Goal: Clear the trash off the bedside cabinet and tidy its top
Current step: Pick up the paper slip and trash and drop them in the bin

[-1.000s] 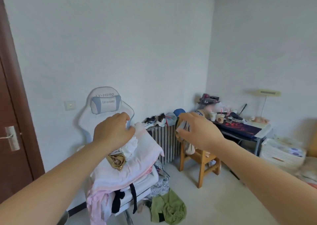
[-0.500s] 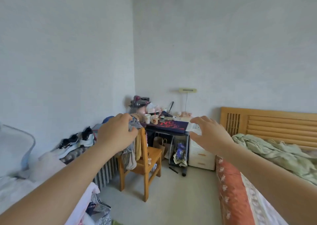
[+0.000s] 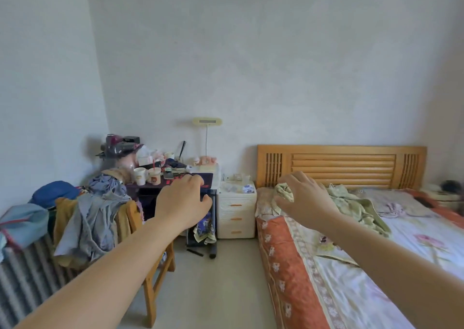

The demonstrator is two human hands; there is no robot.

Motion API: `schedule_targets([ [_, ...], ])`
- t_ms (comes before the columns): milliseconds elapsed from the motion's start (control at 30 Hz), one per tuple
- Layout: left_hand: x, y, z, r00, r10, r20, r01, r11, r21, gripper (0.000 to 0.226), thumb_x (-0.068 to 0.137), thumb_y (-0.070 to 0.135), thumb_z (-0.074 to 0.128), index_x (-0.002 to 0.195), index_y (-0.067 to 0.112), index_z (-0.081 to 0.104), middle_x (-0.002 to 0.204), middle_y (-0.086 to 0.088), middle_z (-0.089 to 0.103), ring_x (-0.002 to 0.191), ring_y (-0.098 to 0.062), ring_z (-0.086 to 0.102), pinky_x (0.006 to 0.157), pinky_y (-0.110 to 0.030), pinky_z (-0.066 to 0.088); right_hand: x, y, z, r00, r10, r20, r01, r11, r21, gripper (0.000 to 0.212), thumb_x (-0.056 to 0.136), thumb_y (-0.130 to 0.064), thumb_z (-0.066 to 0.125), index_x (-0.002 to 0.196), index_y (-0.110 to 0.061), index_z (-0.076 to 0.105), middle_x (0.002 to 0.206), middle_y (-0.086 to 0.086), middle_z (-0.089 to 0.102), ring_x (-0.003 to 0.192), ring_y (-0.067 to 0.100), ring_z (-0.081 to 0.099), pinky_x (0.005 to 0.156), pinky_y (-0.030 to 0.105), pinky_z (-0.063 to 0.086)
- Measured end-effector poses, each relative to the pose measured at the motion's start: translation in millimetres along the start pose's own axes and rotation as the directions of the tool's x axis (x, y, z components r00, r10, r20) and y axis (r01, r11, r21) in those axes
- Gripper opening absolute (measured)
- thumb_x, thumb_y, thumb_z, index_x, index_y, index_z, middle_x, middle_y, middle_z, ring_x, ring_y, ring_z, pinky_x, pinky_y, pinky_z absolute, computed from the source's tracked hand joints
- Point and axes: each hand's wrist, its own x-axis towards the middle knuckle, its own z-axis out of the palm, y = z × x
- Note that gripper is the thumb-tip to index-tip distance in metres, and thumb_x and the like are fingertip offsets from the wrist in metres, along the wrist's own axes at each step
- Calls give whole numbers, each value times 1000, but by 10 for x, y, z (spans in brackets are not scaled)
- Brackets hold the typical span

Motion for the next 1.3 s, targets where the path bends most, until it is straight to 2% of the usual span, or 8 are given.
schedule_targets([
  [233,1293,72,886,999,42,31,-42,999,-19,41,88,39,46,123,18,50,125,1,57,106,-20,56,80,-36,48,1136,568,555,1000,5,25,-5,1000,9,48,88,-47,44,131,-24,41,137,-1,43,121,22,42,92,38,37],
  [433,2406,31,1534,998,19,60,-17,999,-34,44,87,42,45,125,19,48,127,1,57,107,-21,56,77,-35,47,2192,1044,881,1000,11,27,-11,1000,7,50,90,-45,44,135,-24,38,139,-1,43,125,22,40,100,39,34],
  [567,2940,-69,2004,993,20,113,-14,999,-48,41,87,41,45,122,20,49,124,1,58,106,-22,56,75,-35,46,2789,1250,1214,999,18,27,-18,1000,-1,49,91,-43,43,135,-21,38,136,1,46,123,22,42,98,39,35],
  [700,3493,-253,2448,992,36,124,-30,999,-44,39,87,39,46,120,19,50,120,0,59,103,-23,56,76,-36,47,3418,1422,1631,999,12,45,-12,1000,-9,48,91,-46,42,133,-22,42,136,0,47,121,22,43,98,39,35],
  [900,4499,-763,3057,992,36,119,-25,995,-95,44,87,38,47,128,21,46,129,2,58,112,-20,56,85,-40,51,4511,1552,2280,998,14,56,-14,1000,4,49,91,-47,40,133,-23,41,138,-1,45,123,21,42,99,39,34],
  [1067,5387,-1233,3510,991,22,133,-12,997,-76,43,86,38,47,125,22,50,126,2,57,112,-18,54,82,-35,49,5468,1629,2740,997,17,74,-17,1000,4,47,91,-43,43,134,-23,41,137,-3,45,123,19,41,98,37,34],
  [1167,5898,-1402,3811,987,4,159,9,997,-80,40,85,38,48,122,22,52,123,3,59,110,-20,55,80,-34,45,5927,1730,3018,997,34,74,-36,999,24,46,91,-42,43,133,-23,42,137,-4,45,122,18,42,98,37,34],
  [1300,6443,-1468,4347,973,5,230,16,996,-90,40,84,38,48,120,21,52,123,3,60,115,-23,51,87,-39,47,6457,1997,3384,994,55,99,-57,998,18,46,90,-44,43,133,-25,42,138,-5,45,123,17,41,99,37,34],
])
